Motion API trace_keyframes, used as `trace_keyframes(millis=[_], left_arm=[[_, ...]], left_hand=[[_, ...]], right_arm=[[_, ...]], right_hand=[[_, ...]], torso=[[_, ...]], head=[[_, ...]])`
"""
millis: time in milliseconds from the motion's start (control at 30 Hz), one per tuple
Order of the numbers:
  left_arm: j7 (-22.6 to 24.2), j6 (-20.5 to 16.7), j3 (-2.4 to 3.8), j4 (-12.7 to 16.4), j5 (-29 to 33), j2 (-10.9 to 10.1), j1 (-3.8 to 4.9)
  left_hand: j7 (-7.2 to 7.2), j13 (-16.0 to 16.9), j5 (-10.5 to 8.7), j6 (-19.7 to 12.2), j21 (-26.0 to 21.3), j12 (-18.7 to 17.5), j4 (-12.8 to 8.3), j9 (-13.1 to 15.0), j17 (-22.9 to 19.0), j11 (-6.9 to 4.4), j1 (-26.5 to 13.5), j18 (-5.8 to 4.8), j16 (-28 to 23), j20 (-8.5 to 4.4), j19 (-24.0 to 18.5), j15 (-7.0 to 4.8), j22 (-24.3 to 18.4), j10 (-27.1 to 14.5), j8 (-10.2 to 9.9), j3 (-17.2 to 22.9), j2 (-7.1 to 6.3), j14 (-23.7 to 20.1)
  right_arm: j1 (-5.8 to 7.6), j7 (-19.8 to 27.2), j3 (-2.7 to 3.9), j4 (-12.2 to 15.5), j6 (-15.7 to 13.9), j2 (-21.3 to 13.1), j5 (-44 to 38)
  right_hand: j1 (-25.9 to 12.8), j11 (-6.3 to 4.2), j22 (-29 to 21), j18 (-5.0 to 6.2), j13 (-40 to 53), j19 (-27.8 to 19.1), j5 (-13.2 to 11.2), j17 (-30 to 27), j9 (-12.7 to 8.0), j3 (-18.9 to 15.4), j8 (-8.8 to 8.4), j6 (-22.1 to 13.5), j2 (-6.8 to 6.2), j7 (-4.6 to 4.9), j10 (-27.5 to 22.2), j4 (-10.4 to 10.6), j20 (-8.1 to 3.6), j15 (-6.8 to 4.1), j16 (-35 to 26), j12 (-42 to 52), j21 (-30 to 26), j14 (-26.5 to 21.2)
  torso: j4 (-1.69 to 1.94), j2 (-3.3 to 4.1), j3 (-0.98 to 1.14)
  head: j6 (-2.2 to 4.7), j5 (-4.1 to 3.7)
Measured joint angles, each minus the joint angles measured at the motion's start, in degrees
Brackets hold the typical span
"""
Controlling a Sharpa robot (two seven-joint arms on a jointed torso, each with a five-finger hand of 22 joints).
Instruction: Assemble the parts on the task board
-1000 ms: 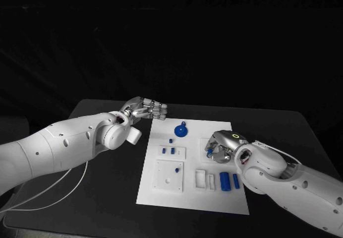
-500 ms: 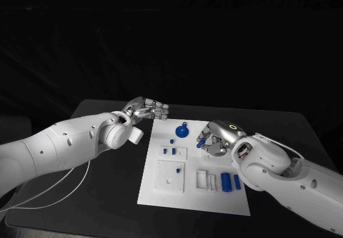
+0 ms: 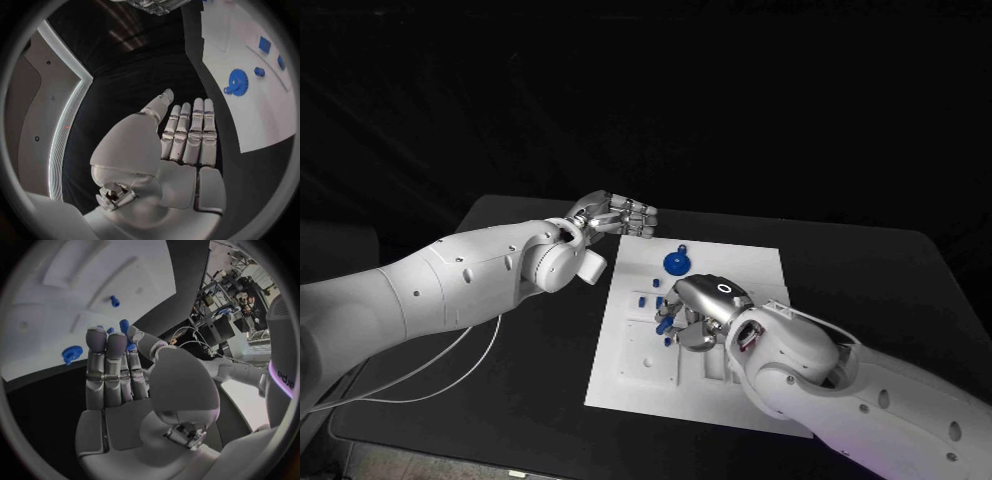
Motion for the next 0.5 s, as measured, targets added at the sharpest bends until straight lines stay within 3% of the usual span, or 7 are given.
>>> trace_keyframes(millis=[67, 267, 500], left_arm=[[0.0, 0.0, 0.0, -0.23, 0.0, 0.26, 0.0], [0.0, 0.0, 0.0, -0.48, 0.0, 0.78, 0.0], [0.01, 0.02, 0.0, -0.48, 0.01, 1.07, -0.01]], left_hand=[[0.0, 0.0, 0.0, 0.0, 0.0, 0.0, 0.0, 0.0, 0.0, 0.0, 0.0, 0.0, 0.0, 0.0, 0.0, 0.0, 0.0, 0.0, 0.0, 0.0, 0.0, 0.0], [0.0, 0.0, 0.0, 0.0, 0.0, 0.0, 0.0, 0.0, 0.0, 0.0, 0.0, 0.0, 0.0, 0.0, 0.0, 0.0, -0.2, 0.0, 0.0, 0.0, 0.0, 0.0], [0.0, 0.0, 0.0, 0.0, 0.0, 0.0, 0.0, 0.0, 0.0, 0.0, 0.0, 0.0, 0.0, 0.0, 0.0, 0.0, -0.2, 0.0, 0.0, 0.0, 0.0, 0.0]], right_arm=[[0.03, 0.24, -1.24, -0.39, 0.02, 0.98, -0.17], [0.09, 0.81, -3.97, -1.53, 0.02, 2.96, -1.33], [0.1, 1.21, -5.97, -2.52, 0.05, 3.9, -2.55]], right_hand=[[0.0, 0.0, 0.0, 0.12, 0.0, 0.0, -0.02, 0.0, 0.0, 0.06, 0.0, 0.0, 0.0, 0.0, 0.0, -0.08, 0.0, 0.0, -0.05, 0.0, 0.0, 0.0], [-0.23, 0.0, 0.11, 0.27, 0.0, 0.0, -0.17, 0.07, -0.07, 0.17, 0.06, -0.07, 0.22, 0.06, 0.0, -0.3, 0.01, 0.0, -0.05, 0.0, 0.0, 0.0], [-0.31, 0.0, 0.21, 0.28, 0.01, 0.01, -0.21, 0.13, -0.07, 0.32, 0.21, 0.07, 0.14, -0.09, 0.0, -0.6, 0.02, 0.0, -0.05, -0.01, 0.0, 0.0]], torso=[[0.01, 0.01, 0.0], [0.01, 0.07, -0.01], [-0.03, 0.1, 0.07]], head=[[0.03, 0.21], [0.09, 0.7], [-0.08, 1.1]])
